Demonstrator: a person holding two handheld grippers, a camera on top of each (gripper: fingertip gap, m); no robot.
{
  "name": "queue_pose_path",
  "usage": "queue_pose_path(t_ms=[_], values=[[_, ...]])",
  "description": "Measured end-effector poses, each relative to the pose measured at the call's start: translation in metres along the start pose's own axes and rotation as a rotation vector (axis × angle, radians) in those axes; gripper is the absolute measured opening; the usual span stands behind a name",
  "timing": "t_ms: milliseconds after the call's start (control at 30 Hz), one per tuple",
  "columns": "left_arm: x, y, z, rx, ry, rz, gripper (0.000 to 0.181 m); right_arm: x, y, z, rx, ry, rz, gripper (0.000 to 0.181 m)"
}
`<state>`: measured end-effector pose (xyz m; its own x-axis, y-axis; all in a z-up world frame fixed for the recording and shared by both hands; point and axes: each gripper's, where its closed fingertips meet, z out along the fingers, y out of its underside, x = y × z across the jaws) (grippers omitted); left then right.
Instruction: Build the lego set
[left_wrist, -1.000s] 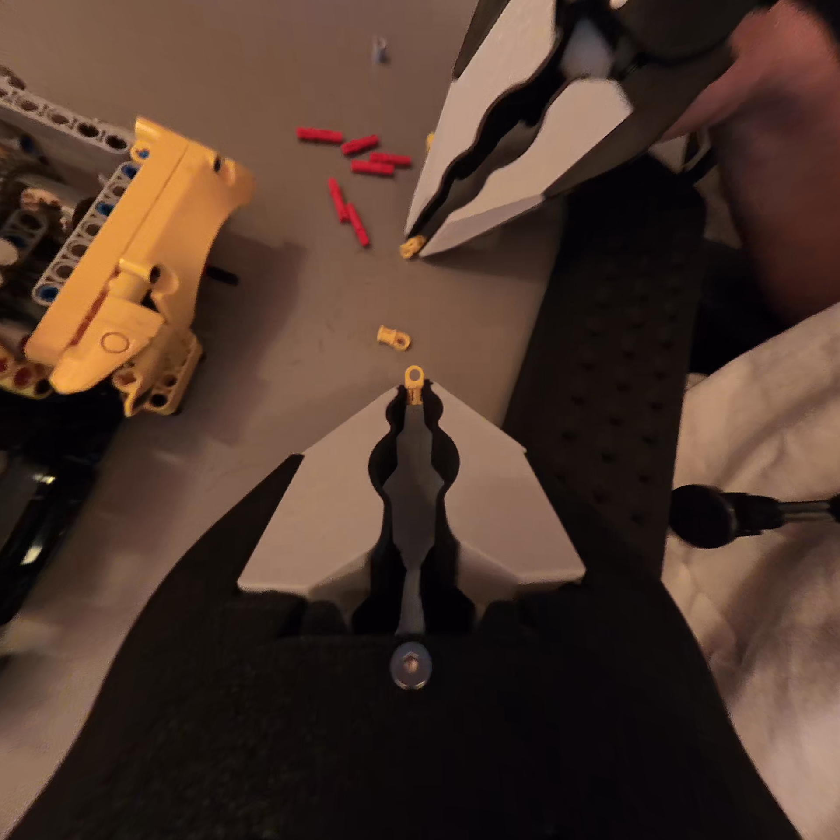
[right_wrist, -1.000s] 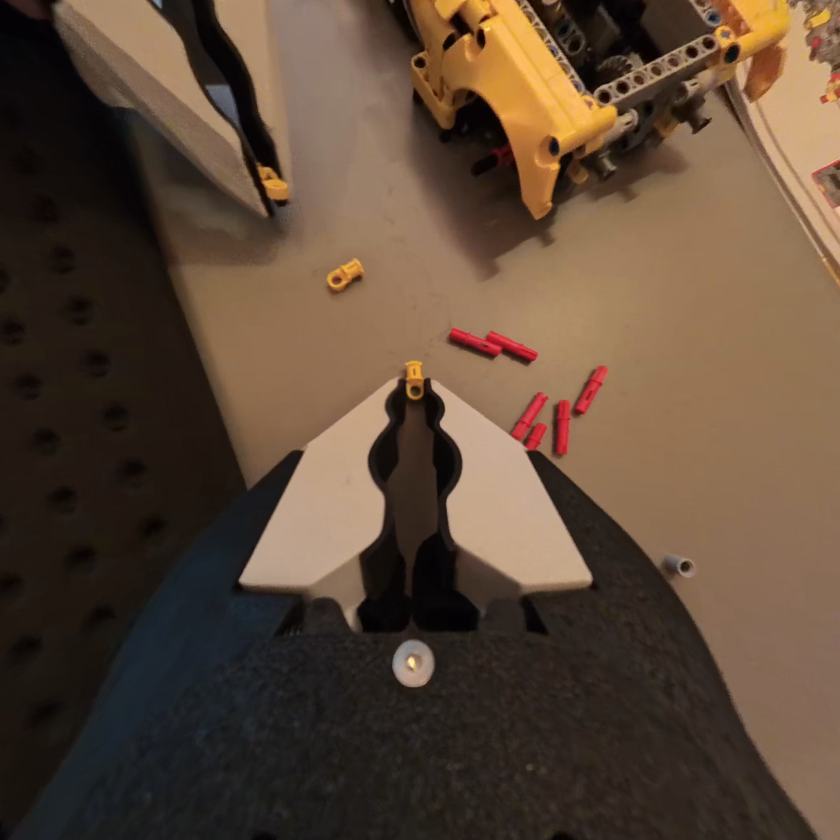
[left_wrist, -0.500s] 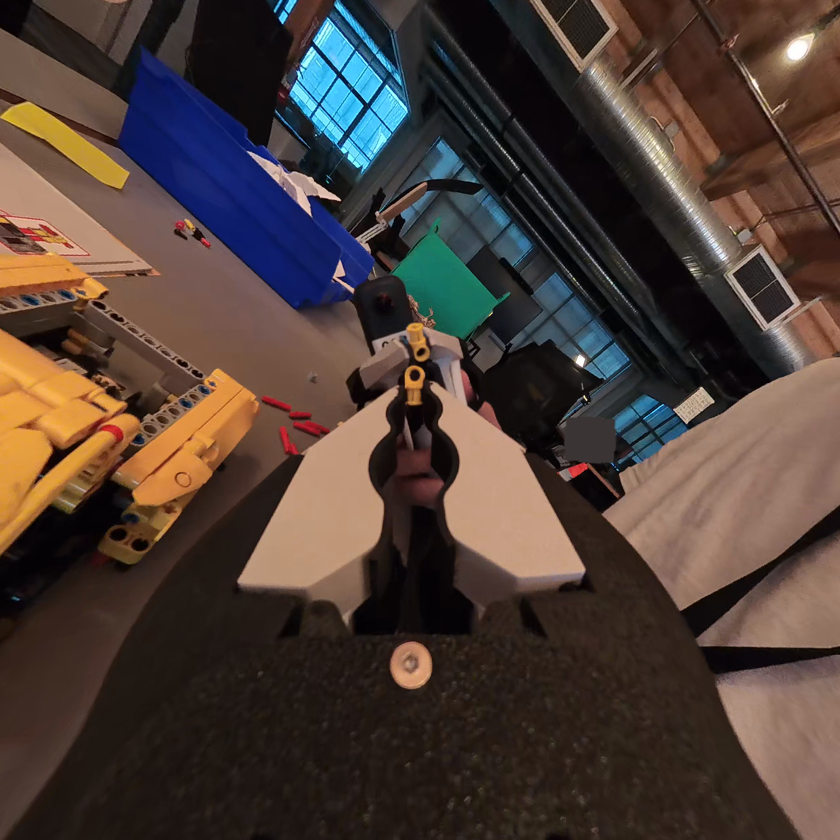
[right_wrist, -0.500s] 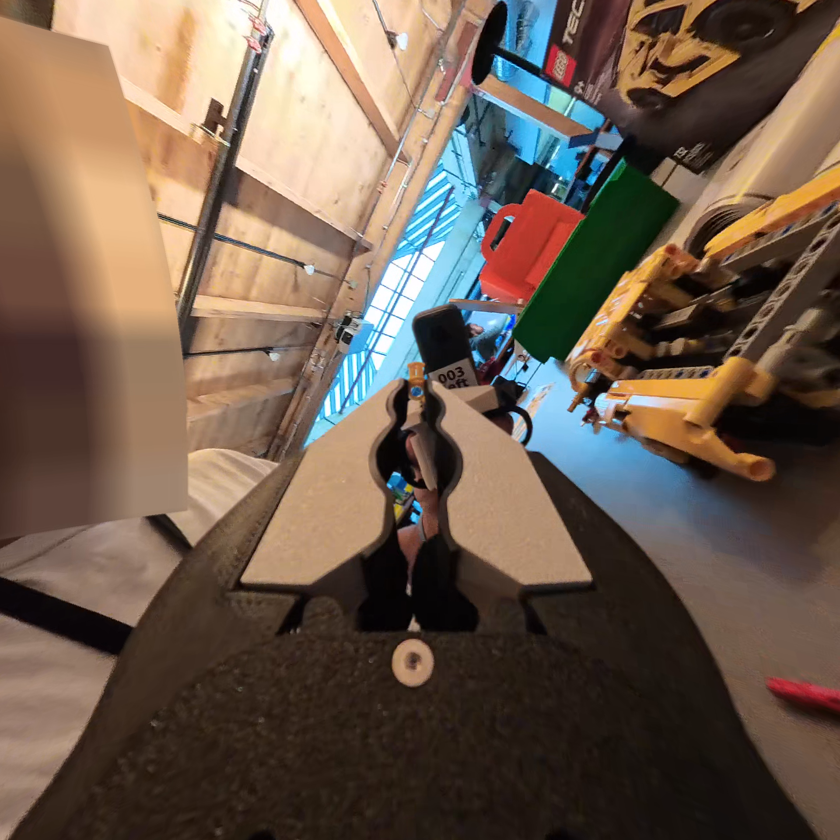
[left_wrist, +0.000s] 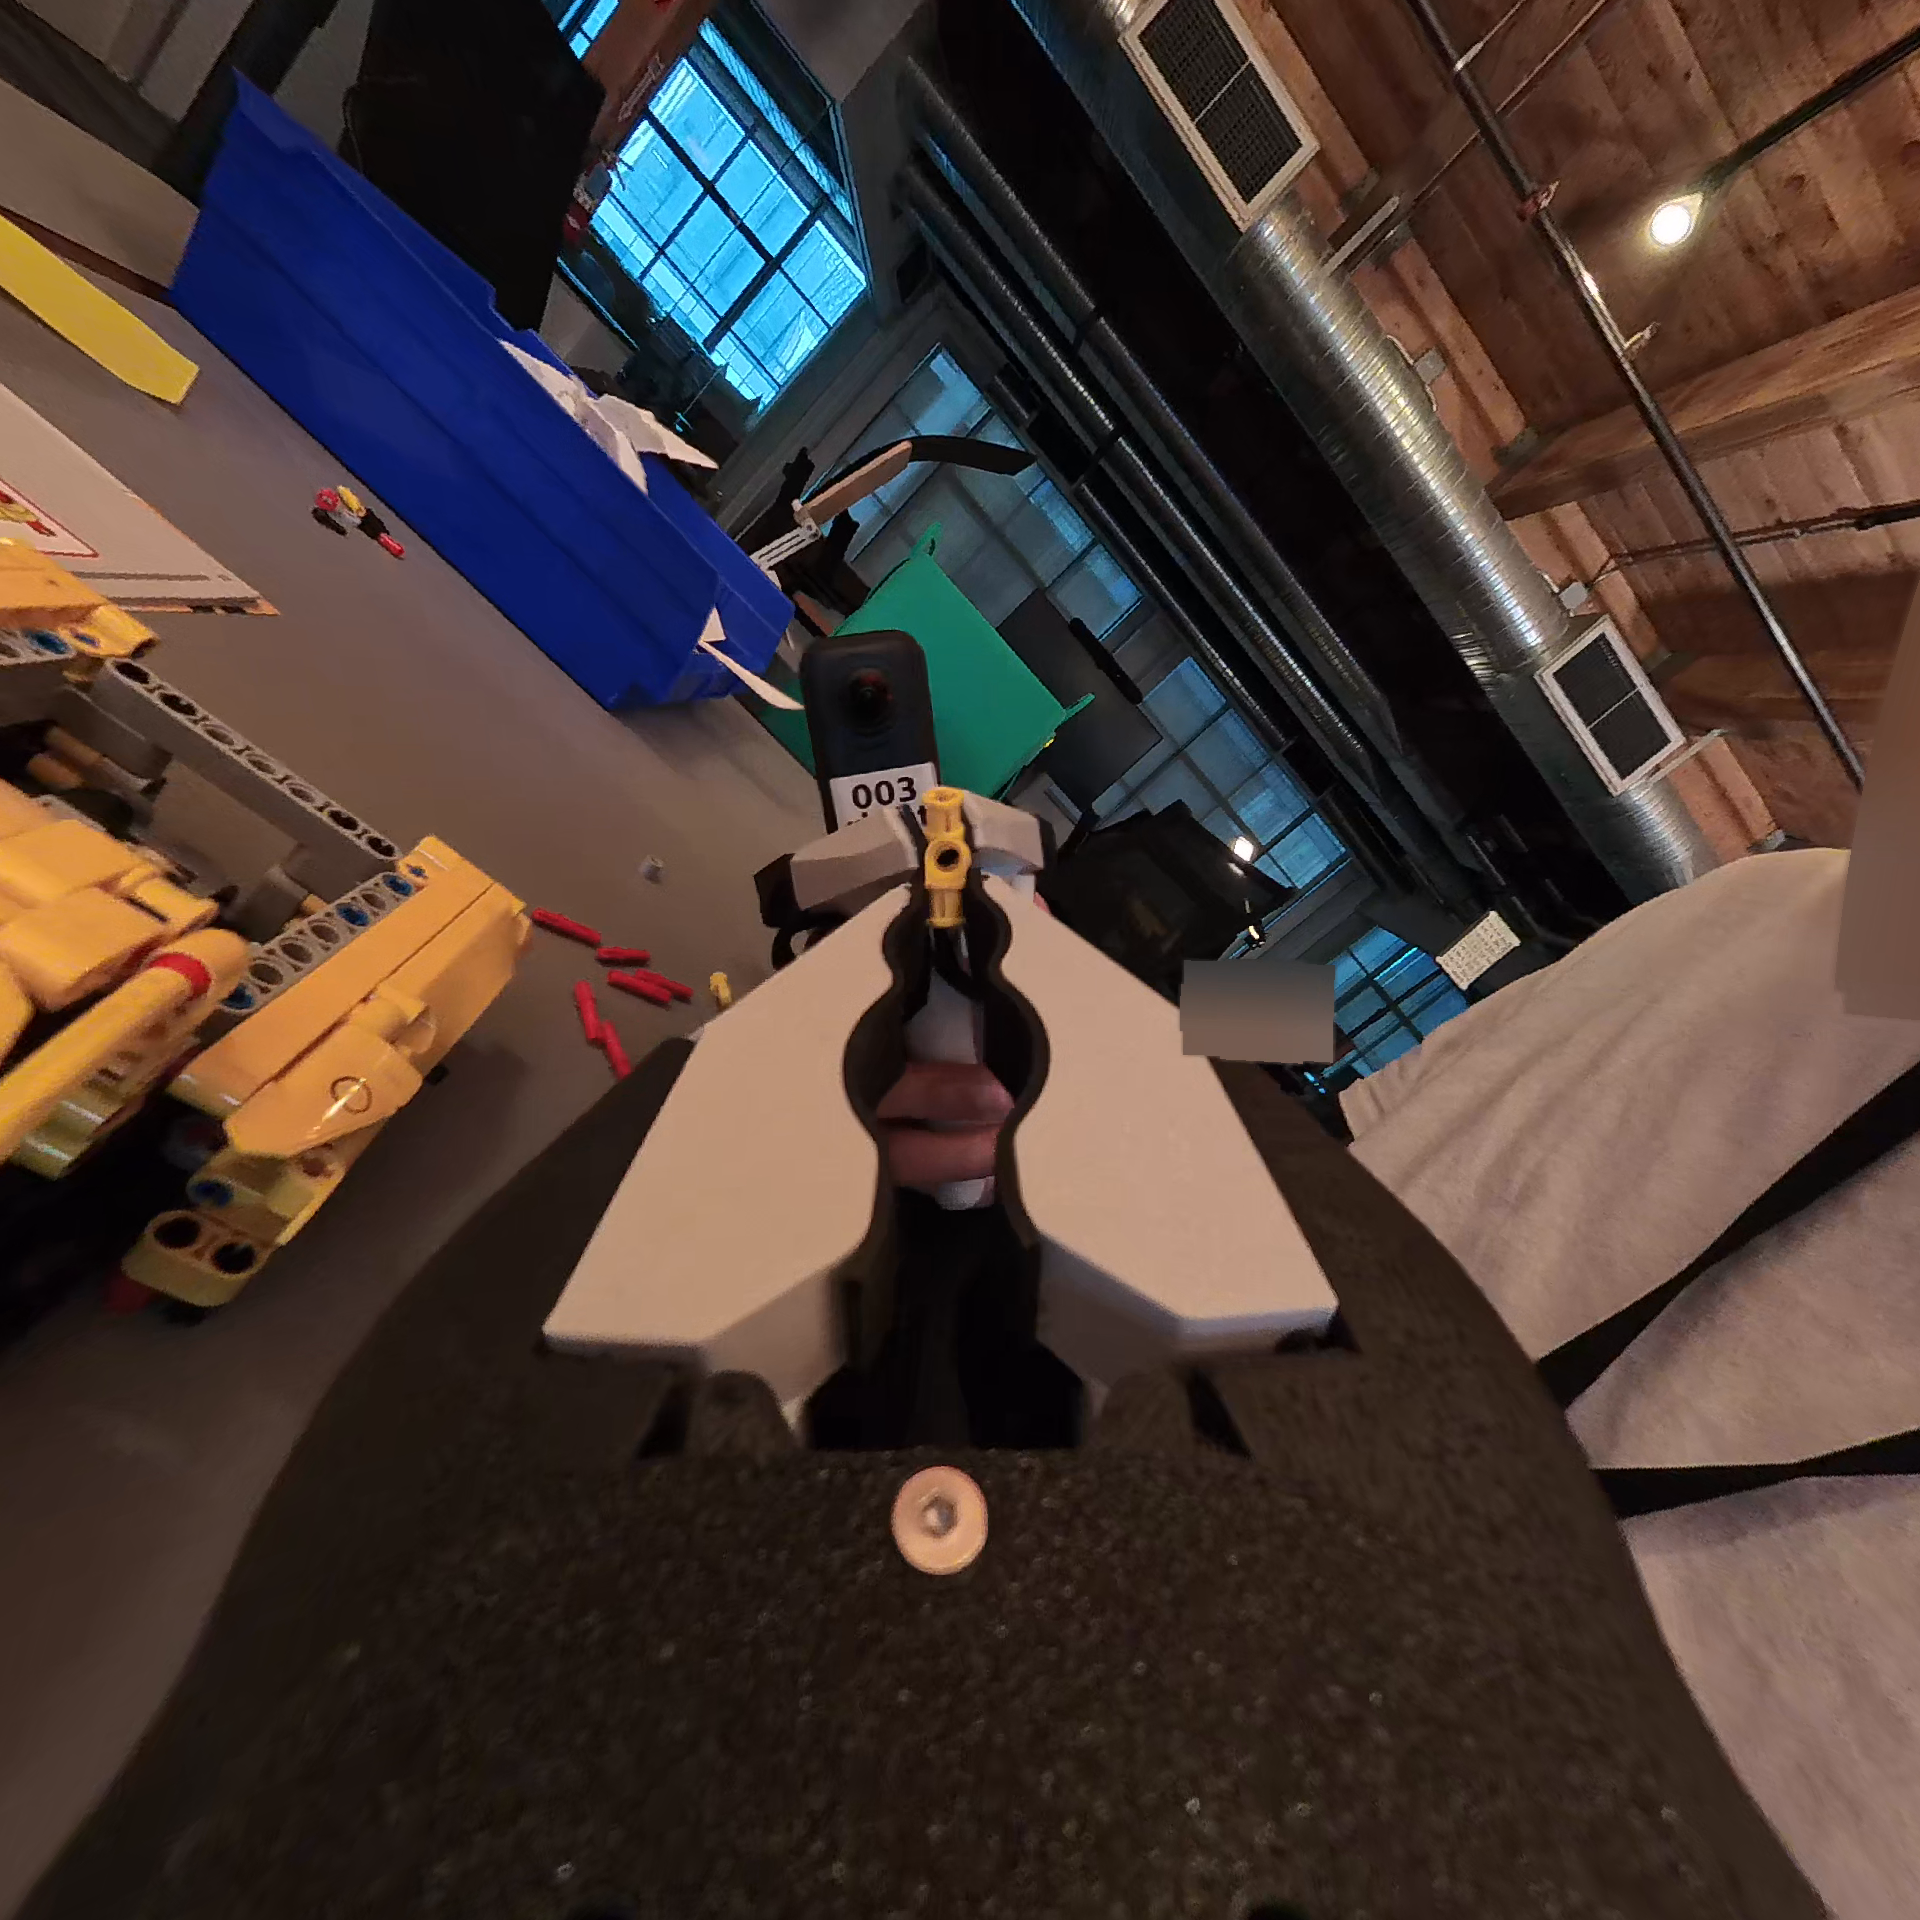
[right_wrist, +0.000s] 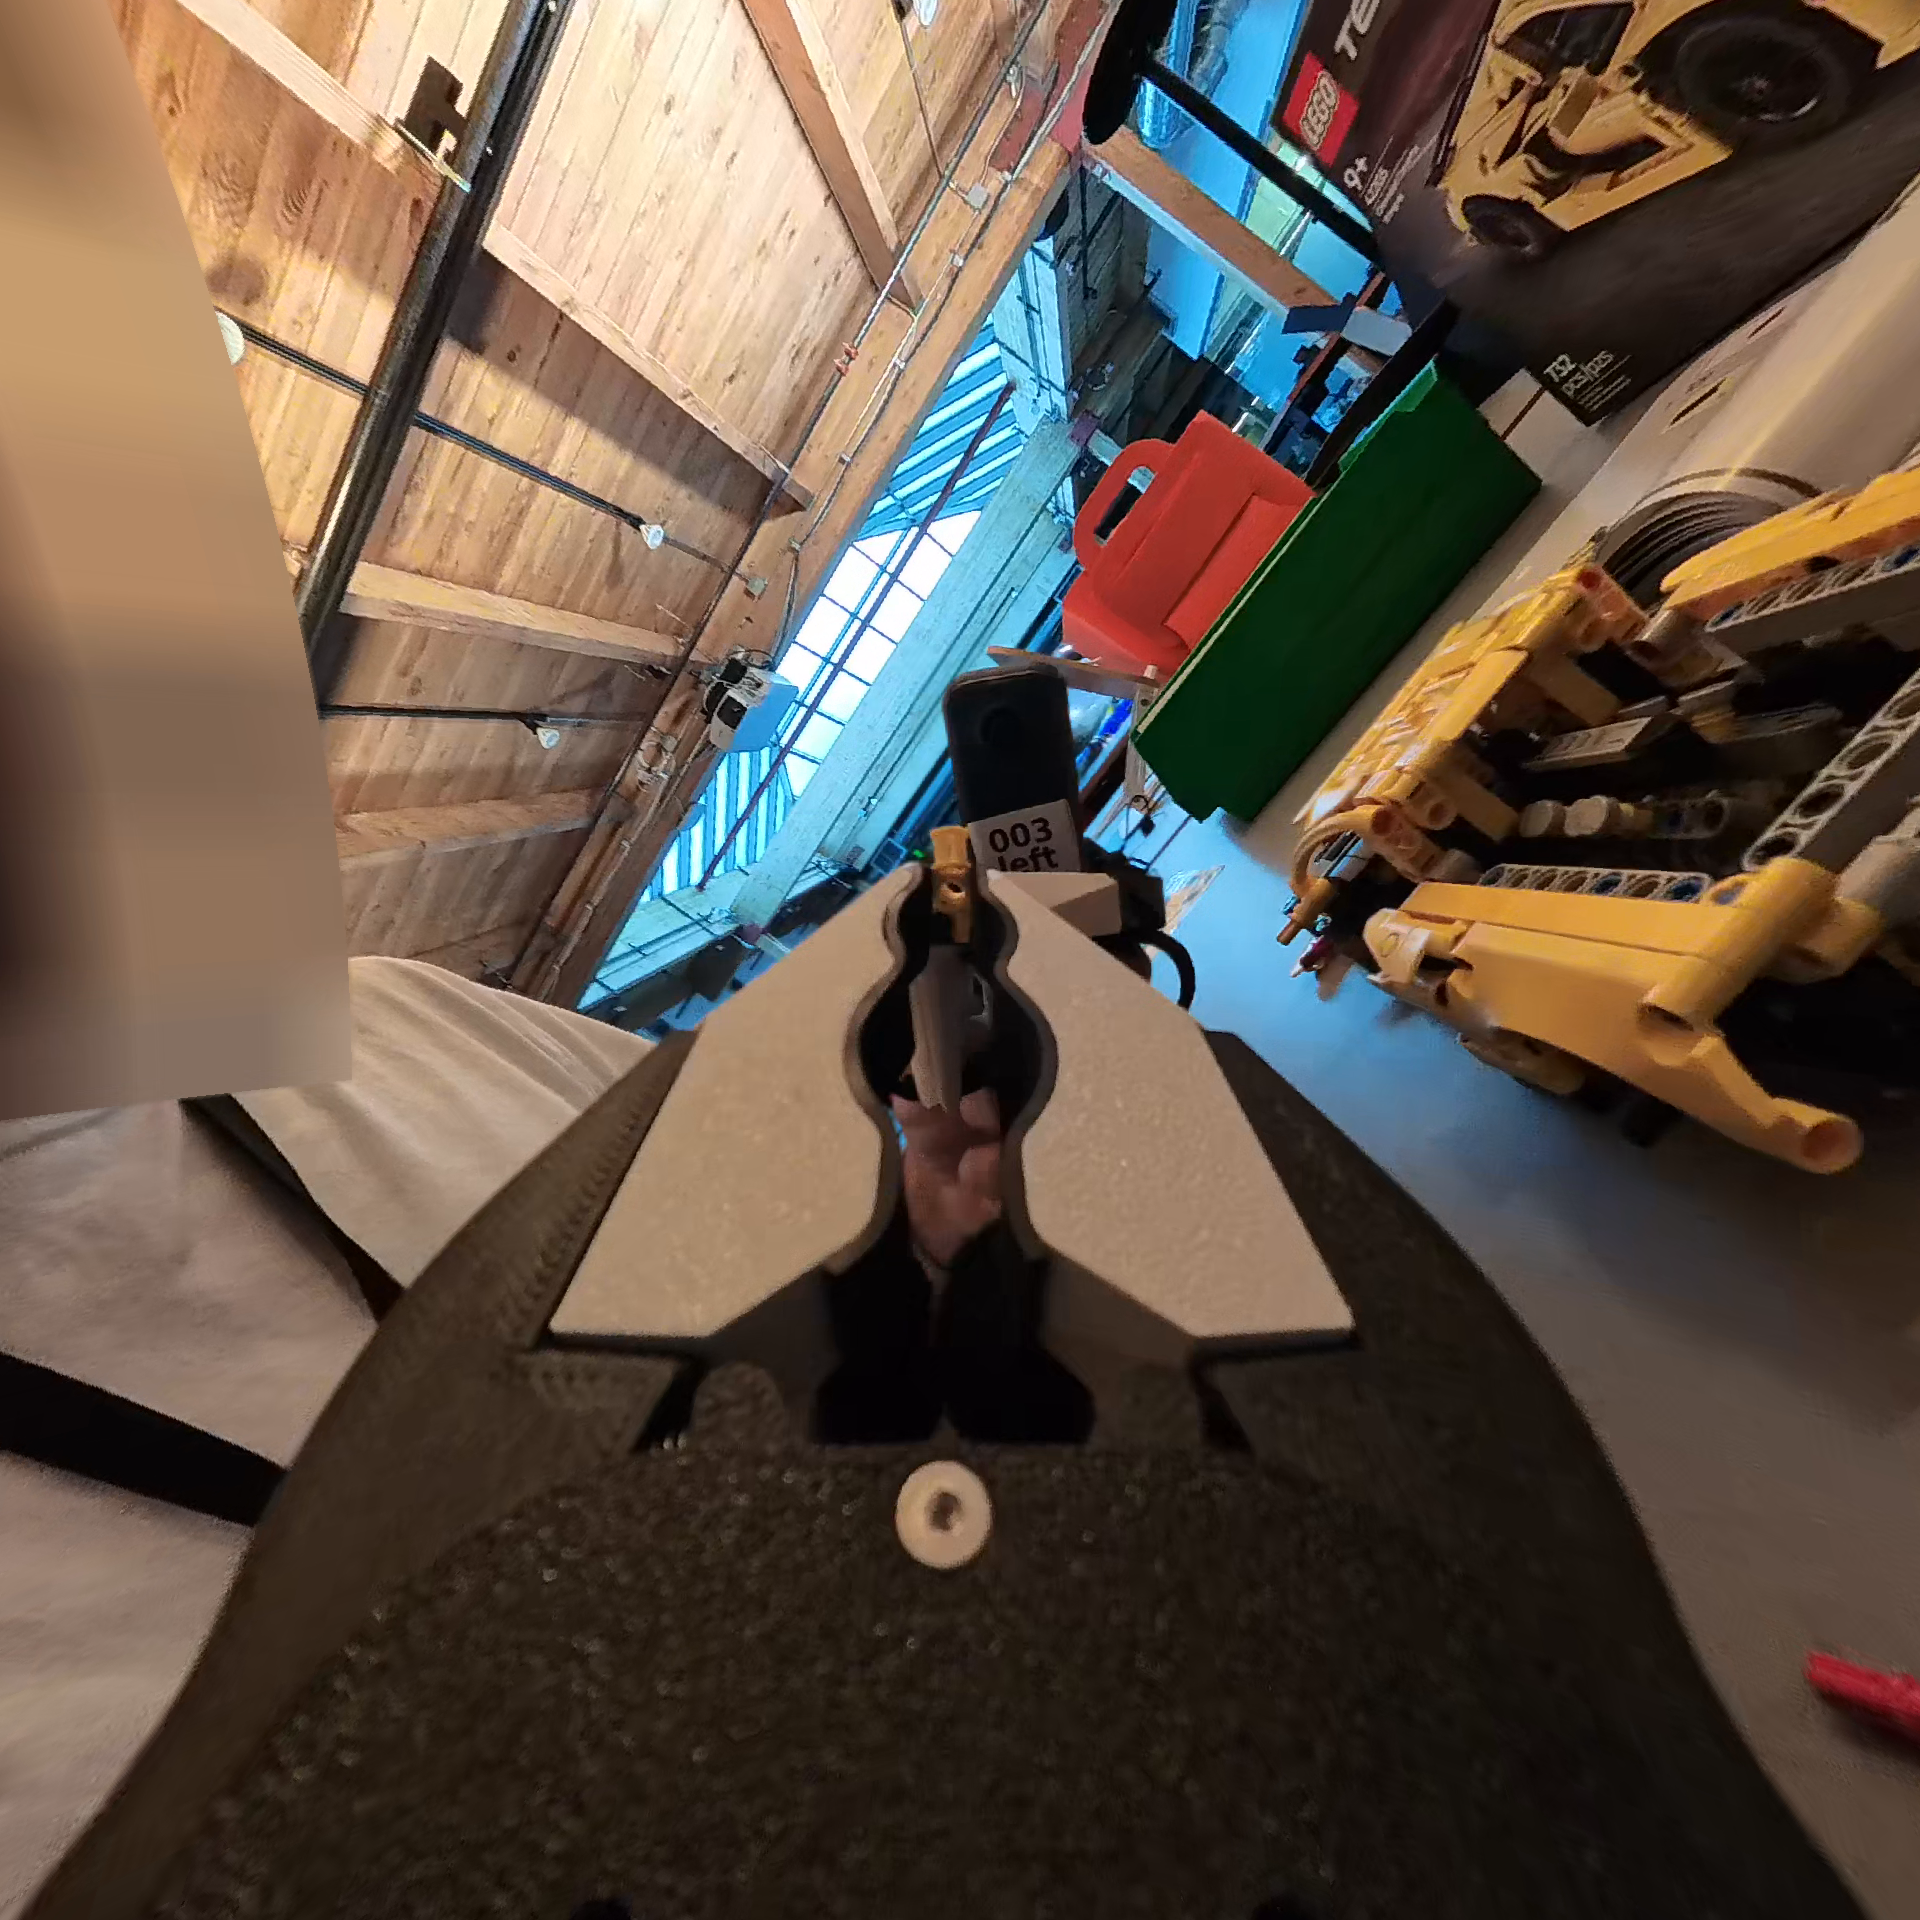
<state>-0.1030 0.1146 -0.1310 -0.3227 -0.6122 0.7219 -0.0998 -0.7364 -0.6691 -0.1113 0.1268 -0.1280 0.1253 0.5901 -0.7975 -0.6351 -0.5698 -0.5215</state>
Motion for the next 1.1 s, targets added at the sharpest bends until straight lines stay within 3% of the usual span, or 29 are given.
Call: queue_pose_path(t_ms=[200,333,467,667,900,1100], values=[[0.006,0.001,0.0,0.001,0.069,-0.074,0.006,-0.004,0.002,0.0,-0.023,0.043,-0.179,0.004],[0.022,0.002,-0.002,-0.005,0.261,-0.266,0.006,-0.016,0.007,0.0,-0.088,0.061,-0.443,0.005],[0.033,0.0,-0.007,-0.005,0.419,-0.449,0.006,-0.032,0.011,-0.002,-0.197,0.12,-0.86,0.005],[0.046,-0.007,-0.015,0.008,0.548,-0.535,0.006,-0.063,0.005,0.002,-0.284,0.171,-1.432,0.005],[0.059,-0.001,-0.018,-0.049,0.657,-0.645,0.006,-0.048,0.029,0.005,-0.739,0.116,-2.102,0.006],[0.05,0.017,-0.014,-0.147,0.564,-0.633,0.006,-0.046,0.035,-0.002,-0.918,-0.018,-2.419,0.006]])
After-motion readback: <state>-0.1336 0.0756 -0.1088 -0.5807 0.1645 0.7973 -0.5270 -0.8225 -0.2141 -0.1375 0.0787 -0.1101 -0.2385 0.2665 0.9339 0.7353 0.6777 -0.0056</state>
